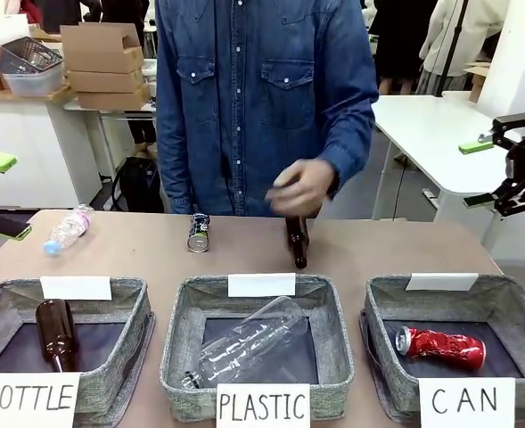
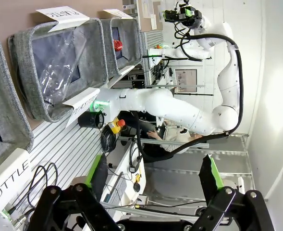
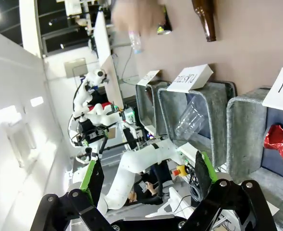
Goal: Sort the can waste into the basket.
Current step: Pick up the can waste from the table and place it in the right Fabric basket.
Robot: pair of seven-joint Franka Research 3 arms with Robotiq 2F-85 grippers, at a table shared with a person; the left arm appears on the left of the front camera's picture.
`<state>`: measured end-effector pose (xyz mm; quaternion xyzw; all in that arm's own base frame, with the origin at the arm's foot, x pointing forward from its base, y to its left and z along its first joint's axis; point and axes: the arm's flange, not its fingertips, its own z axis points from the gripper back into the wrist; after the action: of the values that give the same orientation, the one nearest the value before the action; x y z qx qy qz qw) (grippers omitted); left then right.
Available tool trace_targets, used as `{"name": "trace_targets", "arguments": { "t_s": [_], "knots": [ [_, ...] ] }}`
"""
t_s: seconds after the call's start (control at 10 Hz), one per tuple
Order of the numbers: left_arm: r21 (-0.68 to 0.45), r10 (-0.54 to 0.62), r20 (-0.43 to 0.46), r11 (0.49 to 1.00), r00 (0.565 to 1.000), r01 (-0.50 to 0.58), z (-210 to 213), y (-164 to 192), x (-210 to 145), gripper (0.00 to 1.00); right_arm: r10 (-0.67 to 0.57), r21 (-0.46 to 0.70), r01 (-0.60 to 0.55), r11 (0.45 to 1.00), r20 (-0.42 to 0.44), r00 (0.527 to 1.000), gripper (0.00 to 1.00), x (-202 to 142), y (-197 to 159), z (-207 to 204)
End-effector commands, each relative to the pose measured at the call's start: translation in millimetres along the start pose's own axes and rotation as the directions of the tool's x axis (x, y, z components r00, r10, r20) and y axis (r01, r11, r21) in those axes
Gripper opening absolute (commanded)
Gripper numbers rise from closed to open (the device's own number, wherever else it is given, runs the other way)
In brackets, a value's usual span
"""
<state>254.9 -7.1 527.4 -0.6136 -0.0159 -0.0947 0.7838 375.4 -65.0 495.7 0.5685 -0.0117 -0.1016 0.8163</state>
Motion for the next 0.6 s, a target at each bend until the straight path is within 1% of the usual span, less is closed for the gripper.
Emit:
{"name": "trace_targets", "arguments": {
  "t_s": [0.0, 0.1, 0.2, 0.3, 0.4, 0.5],
  "knots": [
    [0.000, 0.000, 0.000, 1.000, 1.000, 0.000, 0.0, 0.0, 0.0, 1.00, 0.016, -0.007, -0.016, 1.000, -0.015, 1.000, 1.00, 0.0, 1.2, 3.6],
    [0.166, -0.115, -0.066, 0.978, 0.991, 0.124, -12.5, -12.4, 13.5, 1.00, 0.016, -0.007, -0.016, 1.000, -0.015, 1.000, 1.00, 0.0, 1.2, 3.6],
    [0.317, -0.065, -0.071, 0.945, 0.995, 0.084, -27.4, -15.1, 45.6, 1.00, 0.016, -0.007, -0.016, 1.000, -0.015, 1.000, 1.00, 0.0, 1.2, 3.6],
    [0.422, 0.023, -0.144, 0.906, 0.989, 0.040, -46.7, -12.9, 78.5, 1.00, 0.016, -0.007, -0.016, 1.000, -0.015, 1.000, 1.00, 0.0, 1.2, 3.6],
    [0.557, 0.092, -0.135, 0.831, 0.987, -0.001, -65.2, -9.0, 106.3, 1.00, 0.016, -0.007, -0.016, 1.000, -0.015, 1.000, 1.00, 0.0, 1.2, 3.6],
    [0.671, 0.142, -0.075, 0.739, 0.987, -0.055, -79.1, -0.3, 133.3, 1.00, 0.016, -0.007, -0.016, 1.000, -0.015, 1.000, 1.00, 0.0, 1.2, 3.6]
  ]
}}
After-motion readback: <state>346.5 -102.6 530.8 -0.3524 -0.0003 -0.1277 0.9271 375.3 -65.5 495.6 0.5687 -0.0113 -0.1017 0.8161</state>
